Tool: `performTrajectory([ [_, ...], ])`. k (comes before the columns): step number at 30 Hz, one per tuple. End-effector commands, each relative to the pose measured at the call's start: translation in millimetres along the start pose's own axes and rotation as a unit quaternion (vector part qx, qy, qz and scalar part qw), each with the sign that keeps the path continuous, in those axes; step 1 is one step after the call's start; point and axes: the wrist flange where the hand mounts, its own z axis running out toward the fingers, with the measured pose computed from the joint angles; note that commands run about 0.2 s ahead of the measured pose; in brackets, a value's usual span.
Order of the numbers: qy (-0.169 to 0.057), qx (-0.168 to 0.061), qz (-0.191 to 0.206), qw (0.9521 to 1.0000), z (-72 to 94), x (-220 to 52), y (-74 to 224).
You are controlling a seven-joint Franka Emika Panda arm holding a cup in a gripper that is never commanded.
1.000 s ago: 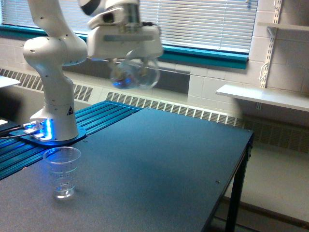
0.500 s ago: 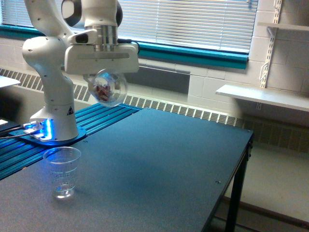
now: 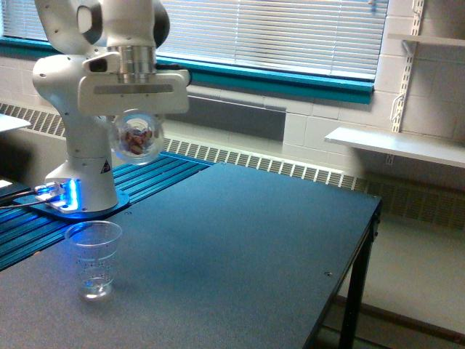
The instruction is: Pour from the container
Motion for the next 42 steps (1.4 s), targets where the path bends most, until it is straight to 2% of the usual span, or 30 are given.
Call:
performTrajectory([
  [1, -0.019, -0.008, 0.102, 0.9946, 9.6, 11.4, 33.5],
  [9, -0.052, -0.025, 0.186, 0.9809, 27.1, 19.2, 60.8],
  [18, -0.06, -0.042, 0.229, 0.9706, 31.0, 30.1, 55.2],
  [23, -0.066, -0.038, 0.228, 0.9708, 34.4, 37.6, 43.8],
  [28, -0.075, -0.043, 0.224, 0.9706, 41.8, 41.9, 34.0],
  [42, -0.103, -0.056, 0.233, 0.9653, 63.9, 45.8, 23.8],
])
